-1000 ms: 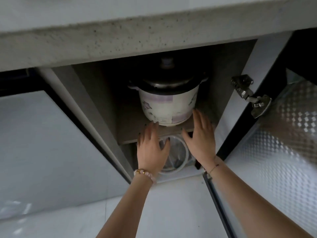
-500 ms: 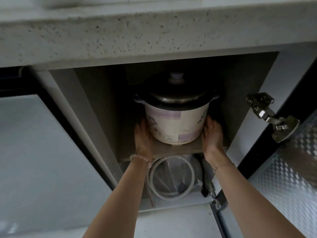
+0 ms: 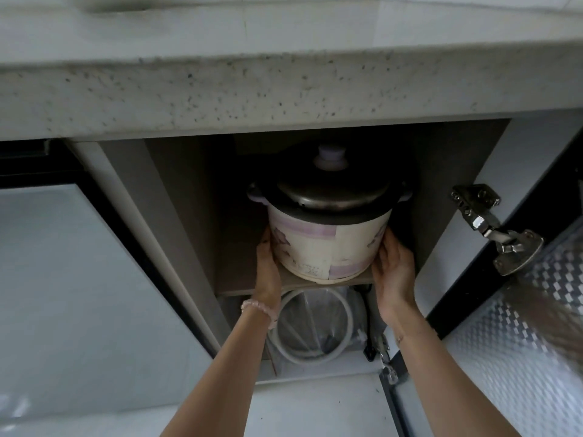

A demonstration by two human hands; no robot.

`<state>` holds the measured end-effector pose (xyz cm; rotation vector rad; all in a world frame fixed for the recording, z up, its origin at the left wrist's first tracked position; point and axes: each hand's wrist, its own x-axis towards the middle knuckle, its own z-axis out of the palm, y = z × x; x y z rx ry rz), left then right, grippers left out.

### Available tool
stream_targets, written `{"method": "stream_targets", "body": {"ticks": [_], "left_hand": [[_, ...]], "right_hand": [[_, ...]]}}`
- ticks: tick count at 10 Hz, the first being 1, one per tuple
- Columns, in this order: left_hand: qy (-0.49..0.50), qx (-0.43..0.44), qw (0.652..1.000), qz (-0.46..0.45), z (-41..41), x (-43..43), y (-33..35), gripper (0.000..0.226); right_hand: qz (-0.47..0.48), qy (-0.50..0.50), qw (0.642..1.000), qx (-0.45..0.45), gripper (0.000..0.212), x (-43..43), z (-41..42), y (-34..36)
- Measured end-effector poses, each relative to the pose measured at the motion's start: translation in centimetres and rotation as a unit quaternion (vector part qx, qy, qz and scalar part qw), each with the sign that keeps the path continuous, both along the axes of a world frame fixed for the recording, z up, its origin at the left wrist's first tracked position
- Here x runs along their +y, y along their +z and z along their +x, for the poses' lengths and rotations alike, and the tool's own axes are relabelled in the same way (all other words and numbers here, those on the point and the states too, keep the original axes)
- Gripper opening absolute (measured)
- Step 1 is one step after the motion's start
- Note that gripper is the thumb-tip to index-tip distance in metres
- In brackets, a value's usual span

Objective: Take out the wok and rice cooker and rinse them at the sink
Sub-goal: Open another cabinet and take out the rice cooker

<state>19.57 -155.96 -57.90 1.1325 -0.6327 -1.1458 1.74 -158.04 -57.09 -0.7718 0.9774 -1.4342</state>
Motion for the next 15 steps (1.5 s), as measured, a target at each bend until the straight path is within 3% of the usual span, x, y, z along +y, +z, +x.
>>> {"method": "stream_targets", "body": {"ticks": [3,4,5,6,7,10,11,12,13,15], "left_hand": [[-0.004,-0.001,0.998,0.063,-1.1,3.4,1.2,0.043],[-0.010,0.001,0.995,0.104,-1.3,4.5,3.7,0.051],[0.007,-0.009,0.996,0.090,-0.6,4.9,3.7,0.051],[0.014,0.094,0.991,0.097,-0.5,5.4,3.1,0.048],[0.002,0.082,0.992,0.095,-0.3,5.6,1.4,0.052],[0.019,0.270,0.959,0.077,0.9,6.1,7.5,0.047],[0.100,-0.041,0.994,-0.031,2.6,5.3,7.6,0.041],[0.055,0.316,0.947,0.019,3.8,5.3,8.5,0.053],[0.083,0.438,0.893,0.059,3.3,4.8,10.2,0.054],[0.083,0.438,0.891,0.087,2.5,6.2,10.8,0.051]], "right_hand": [[0.082,-0.001,0.995,-0.057,0.040,3.5,0.2,1.3],[0.100,0.007,0.991,-0.089,0.045,3.8,-0.2,1.7],[0.134,0.030,0.981,-0.138,0.049,3.8,-0.8,2.3],[0.142,0.041,0.974,-0.172,0.049,3.9,-0.9,3.1],[0.143,0.040,0.974,-0.173,0.049,4.7,-0.6,4.6],[0.165,0.059,0.981,-0.085,0.049,6.1,0.6,6.7],[0.172,0.047,0.980,-0.088,0.052,6.2,0.8,7.0],[0.170,0.037,0.981,-0.082,0.051,6.3,0.8,7.3],[0.166,0.041,0.984,-0.055,0.044,6.5,0.6,7.6],[0.169,0.046,0.984,-0.040,0.028,6.8,0.3,8.9]]}}
